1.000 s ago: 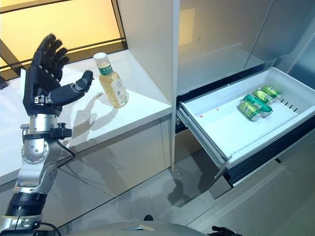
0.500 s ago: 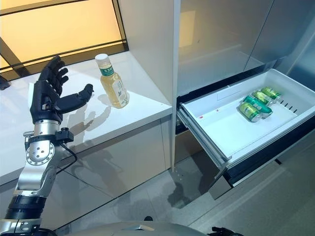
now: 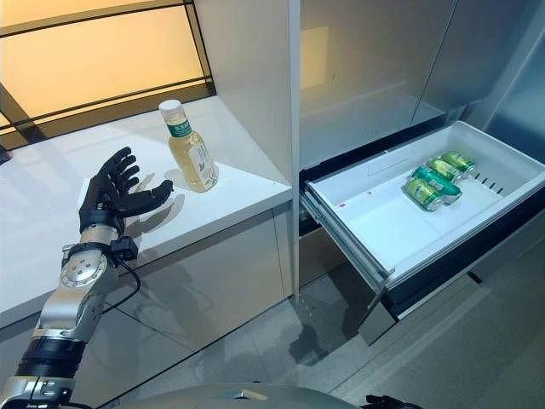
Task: Put drinks into fridge and close the fridge
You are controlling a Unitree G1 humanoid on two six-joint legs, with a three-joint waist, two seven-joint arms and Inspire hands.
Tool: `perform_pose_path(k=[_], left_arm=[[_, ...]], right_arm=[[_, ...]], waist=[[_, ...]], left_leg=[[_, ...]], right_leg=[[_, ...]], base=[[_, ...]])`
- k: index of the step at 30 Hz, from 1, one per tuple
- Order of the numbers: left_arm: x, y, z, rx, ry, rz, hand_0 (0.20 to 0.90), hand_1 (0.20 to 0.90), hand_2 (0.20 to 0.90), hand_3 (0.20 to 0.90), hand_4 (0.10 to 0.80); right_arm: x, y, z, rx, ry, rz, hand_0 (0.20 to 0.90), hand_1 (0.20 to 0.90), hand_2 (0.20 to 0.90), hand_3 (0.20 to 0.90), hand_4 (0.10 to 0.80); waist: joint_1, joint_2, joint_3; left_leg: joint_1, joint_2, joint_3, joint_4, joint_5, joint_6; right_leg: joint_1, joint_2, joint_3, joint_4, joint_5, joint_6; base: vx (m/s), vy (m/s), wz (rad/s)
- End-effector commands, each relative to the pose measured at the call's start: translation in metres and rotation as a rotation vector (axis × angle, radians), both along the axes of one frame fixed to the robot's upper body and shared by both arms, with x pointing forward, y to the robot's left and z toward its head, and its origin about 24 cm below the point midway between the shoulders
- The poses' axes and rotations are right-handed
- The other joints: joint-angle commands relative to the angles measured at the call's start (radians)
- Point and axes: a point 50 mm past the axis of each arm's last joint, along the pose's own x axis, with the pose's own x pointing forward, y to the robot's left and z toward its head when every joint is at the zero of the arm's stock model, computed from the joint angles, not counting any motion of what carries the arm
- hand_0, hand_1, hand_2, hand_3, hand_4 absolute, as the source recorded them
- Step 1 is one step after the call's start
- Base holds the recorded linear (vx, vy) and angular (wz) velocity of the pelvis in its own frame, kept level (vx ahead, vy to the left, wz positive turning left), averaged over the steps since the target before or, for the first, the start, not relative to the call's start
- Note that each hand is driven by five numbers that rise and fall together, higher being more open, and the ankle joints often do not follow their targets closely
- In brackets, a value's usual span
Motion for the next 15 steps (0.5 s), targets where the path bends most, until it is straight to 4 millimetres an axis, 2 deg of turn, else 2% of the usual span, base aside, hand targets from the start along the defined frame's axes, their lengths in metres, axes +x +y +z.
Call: perform_pose_path(k=[1,10,15], left_arm=[[0.032,0.0,0.072,0.038,-0.295,0.004,0.9,0.9,0.9,0.9,0.8],[0.044,0.002,0.074,-0.052,-0.303,0.009,0.9,0.9,0.9,0.9,0.8],[0.051,0.001,0.078,-0.017,-0.293,0.026,0.9,0.9,0.9,0.9,0.8]], right_arm=[[0.011,0.007,0.0,0.037,-0.008,0.055,0.9,0.9,0.9,0.9,0.8],[0.01,0.007,-0.001,0.034,0.004,0.075,0.9,0.9,0.9,0.9,0.8],[0.01,0.006,-0.001,0.033,0.009,0.085,0.9,0.9,0.9,0.9,0.8]], waist=[[-0.006,0.008,-0.02],[-0.025,0.01,-0.027],[-0.033,0.011,-0.031]], left_leg=[[0.031,-0.028,-0.008,0.004,-0.116,0.029],[0.037,-0.026,0.006,0.003,-0.119,0.027],[0.04,-0.026,0.009,0.003,-0.121,0.027]], right_leg=[[-0.062,-0.013,0.027,0.029,0.038,0.064],[-0.062,-0.012,0.035,0.03,0.038,0.065],[-0.061,-0.01,0.042,0.03,0.037,0.065]], base=[[0.016,0.005,-0.03],[0.009,0.003,-0.02],[0.013,0.0,-0.05]])
